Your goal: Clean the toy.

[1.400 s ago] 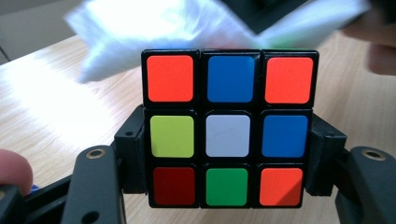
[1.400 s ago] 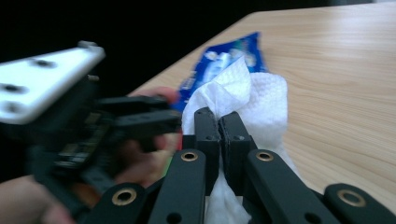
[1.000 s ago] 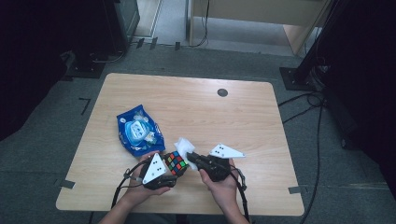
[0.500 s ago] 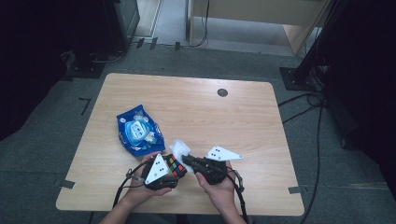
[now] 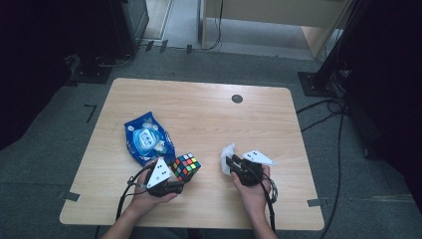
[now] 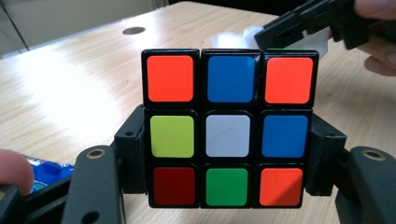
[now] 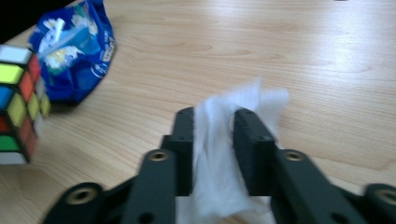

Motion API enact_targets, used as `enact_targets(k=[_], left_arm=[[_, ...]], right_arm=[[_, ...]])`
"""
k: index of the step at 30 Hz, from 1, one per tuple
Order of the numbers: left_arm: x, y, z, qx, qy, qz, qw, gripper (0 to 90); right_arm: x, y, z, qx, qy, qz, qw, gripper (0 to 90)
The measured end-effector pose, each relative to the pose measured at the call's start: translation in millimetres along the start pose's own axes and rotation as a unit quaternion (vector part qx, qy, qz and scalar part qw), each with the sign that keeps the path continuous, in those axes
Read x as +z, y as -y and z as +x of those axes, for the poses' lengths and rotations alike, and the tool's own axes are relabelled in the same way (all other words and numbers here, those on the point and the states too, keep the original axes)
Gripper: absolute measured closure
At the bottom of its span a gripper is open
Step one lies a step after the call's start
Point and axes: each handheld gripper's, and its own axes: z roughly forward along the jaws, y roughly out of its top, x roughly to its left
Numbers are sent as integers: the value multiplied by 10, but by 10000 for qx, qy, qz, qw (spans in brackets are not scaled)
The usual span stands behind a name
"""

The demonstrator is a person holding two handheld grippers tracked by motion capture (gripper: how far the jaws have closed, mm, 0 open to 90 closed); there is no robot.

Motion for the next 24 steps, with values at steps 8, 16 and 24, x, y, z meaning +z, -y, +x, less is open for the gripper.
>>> enact_targets(k=[8, 16, 24], left_arm=[[44, -20, -77, 64, 2, -1, 10000, 340], [42, -46, -145, 117, -23, -141, 9998, 339], [42, -77, -232, 260, -37, -219, 9994, 339]], right_arm=[[-119, -159, 343, 373, -1015, -421, 9932, 365], [-67, -172, 743, 579, -1622, -245, 9848, 205], [63, -54, 833, 827, -1679, 60, 9823, 334]])
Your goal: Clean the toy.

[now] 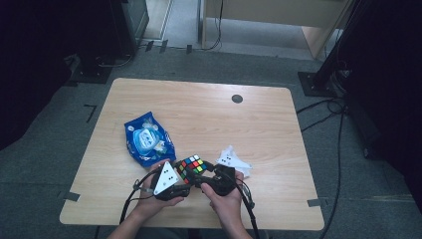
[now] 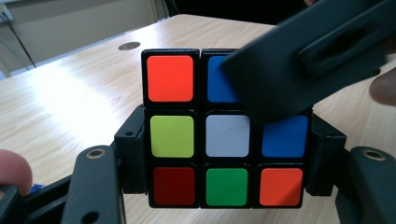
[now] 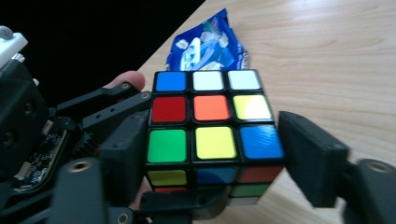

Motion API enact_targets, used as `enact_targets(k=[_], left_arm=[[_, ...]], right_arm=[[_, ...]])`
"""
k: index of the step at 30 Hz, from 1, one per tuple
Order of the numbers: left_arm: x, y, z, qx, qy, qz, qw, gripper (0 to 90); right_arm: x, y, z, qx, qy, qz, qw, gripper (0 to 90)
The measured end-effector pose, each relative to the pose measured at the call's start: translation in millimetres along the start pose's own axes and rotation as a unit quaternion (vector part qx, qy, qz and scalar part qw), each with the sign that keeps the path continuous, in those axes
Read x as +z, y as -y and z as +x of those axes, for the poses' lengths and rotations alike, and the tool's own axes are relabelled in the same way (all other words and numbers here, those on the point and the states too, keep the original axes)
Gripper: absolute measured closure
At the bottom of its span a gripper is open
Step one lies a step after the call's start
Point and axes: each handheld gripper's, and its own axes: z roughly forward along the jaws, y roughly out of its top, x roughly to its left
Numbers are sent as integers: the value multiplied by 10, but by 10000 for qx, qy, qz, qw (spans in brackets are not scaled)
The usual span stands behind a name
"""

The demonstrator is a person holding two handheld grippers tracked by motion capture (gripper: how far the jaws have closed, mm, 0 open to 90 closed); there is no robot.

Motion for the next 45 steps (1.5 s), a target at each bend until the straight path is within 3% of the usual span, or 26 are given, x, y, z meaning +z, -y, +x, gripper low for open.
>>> enact_targets(k=[4, 9, 12, 15, 25, 27, 28, 29, 31, 33, 34, 38, 45], left_arm=[[5, 8, 20, -126, 182, -6, 9998, 338], [-10, 13, 53, -97, 387, -31, 9992, 331], [-17, 43, 58, 111, 526, 8, 9986, 334], [-43, 34, 49, 340, 616, 12, 9975, 325], [-54, 35, 19, 649, 523, -33, 9965, 327], [-55, 45, 5, 789, 450, 11, 9959, 331], [-58, 67, -10, 930, 511, -18, 9944, 548], [-53, 79, -33, 990, 539, -46, 9936, 626], [-35, 59, -66, 1009, 336, -22, 9943, 578], [-7, 53, -64, 937, 238, -15, 9953, 498], [2, 54, -52, 876, 179, 8, 9960, 415], [18, 65, -29, 801, 66, 111, 9967, 292], [22, 62, -70, 817, 29, 85, 9966, 230]], right_arm=[[-14, 4, -4, 10, 40, 26, 10000, 342], [-40, -11, -32, 90, 125, 72, 9999, 343], [-123, -77, -116, 210, 117, -32, 9997, 343], [-172, -127, -155, 234, -12, 51, 9997, 342], [-199, -163, -167, 270, -83, 137, 9995, 342], [-208, -178, -169, 273, -90, 193, 9994, 342], [-220, -189, -173, 294, -115, 180, 9993, 343], [-238, -206, -184, 307, -118, 123, 9994, 343], [-254, -233, -200, 306, -107, 163, 9993, 343], [-260, -234, -200, 300, -74, 180, 9994, 343], [-259, -234, -206, 293, -62, 203, 9993, 343], [-237, -213, -203, 324, -39, 248, 9992, 343], [-214, -205, -194, 347, -23, 292, 9990, 343]])
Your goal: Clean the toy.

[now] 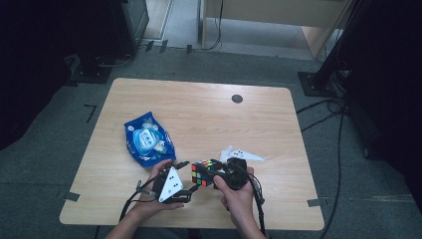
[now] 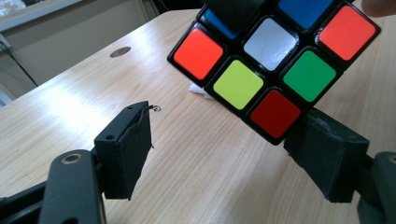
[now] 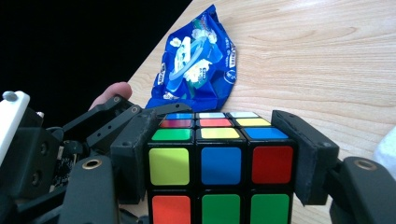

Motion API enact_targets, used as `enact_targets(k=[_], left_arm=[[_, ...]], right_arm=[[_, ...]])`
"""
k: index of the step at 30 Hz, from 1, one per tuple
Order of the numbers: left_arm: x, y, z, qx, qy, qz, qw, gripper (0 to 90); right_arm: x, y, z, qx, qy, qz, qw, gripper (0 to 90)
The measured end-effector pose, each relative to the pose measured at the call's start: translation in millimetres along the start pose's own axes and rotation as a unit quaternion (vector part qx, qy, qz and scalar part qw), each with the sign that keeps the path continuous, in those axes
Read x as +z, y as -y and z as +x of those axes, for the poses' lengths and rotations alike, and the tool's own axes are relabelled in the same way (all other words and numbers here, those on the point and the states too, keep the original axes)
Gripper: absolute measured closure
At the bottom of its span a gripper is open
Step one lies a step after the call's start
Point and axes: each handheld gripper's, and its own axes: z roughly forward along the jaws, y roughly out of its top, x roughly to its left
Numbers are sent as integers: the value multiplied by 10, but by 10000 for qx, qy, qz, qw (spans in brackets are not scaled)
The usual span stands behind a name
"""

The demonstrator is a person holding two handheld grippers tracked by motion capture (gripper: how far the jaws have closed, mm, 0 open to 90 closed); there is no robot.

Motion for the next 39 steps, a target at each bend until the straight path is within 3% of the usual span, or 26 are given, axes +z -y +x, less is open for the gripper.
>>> enact_targets(k=[20, 27, 39], left_arm=[[-20, -56, -95, 111, 168, -218, 9996, 231], [-30, -63, -131, 229, 243, -288, 9990, 318], [-55, -65, -147, 315, 236, -366, 9986, 337]], right_arm=[[9, -9, -30, 104, -165, 70, 9998, 343], [13, -9, -30, 146, -155, 51, 9998, 343], [14, -21, -55, 245, -333, 135, 9991, 339]])
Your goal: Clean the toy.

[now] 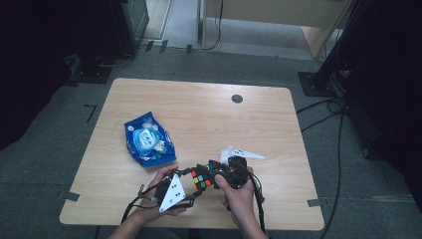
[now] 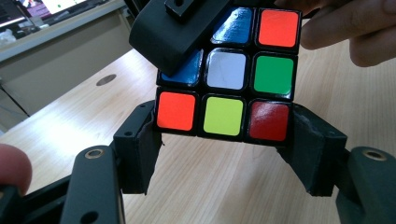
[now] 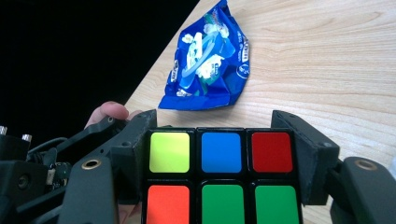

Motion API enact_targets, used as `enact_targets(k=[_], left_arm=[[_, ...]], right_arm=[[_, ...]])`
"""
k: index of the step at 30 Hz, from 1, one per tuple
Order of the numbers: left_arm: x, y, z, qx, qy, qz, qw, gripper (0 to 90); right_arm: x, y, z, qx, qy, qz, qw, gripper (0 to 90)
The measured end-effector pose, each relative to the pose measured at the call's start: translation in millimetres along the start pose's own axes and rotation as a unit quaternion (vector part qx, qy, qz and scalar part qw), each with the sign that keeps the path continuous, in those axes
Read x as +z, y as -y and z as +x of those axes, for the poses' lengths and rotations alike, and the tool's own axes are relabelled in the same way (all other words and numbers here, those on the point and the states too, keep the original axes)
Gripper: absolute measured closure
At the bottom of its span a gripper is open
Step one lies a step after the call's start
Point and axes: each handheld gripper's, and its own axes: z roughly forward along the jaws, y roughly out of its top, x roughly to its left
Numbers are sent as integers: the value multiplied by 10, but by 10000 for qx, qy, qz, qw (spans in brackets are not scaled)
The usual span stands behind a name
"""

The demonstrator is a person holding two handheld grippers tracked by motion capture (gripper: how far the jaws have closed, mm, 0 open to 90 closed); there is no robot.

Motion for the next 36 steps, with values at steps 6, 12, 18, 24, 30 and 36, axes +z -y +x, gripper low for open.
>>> enact_targets(k=[6, 12, 18, 24, 30, 36], left_arm=[[-49, 33, 145, -280, -235, -7, 9993, 340], [-91, 59, 221, -379, -242, -5, 9990, 341], [-58, 39, 191, -391, -273, 4, 9989, 339], [-23, 35, 163, -340, -330, 96, 9988, 320], [-35, 39, 173, -289, -402, 159, 9986, 338], [-85, 127, 382, -814, -655, 305, 9941, 338]], right_arm=[[27, 11, -14, -51, -33, 135, 9999, 311], [32, 10, 3, -21, -189, 157, 9997, 330], [11, 14, 57, -305, -63, 107, 9995, 345], [71, 56, 131, -484, -87, 237, 9985, 345], [97, 43, 108, -457, -181, 392, 9980, 342], [-184, -128, -24, -532, -281, -83, 9982, 347]])
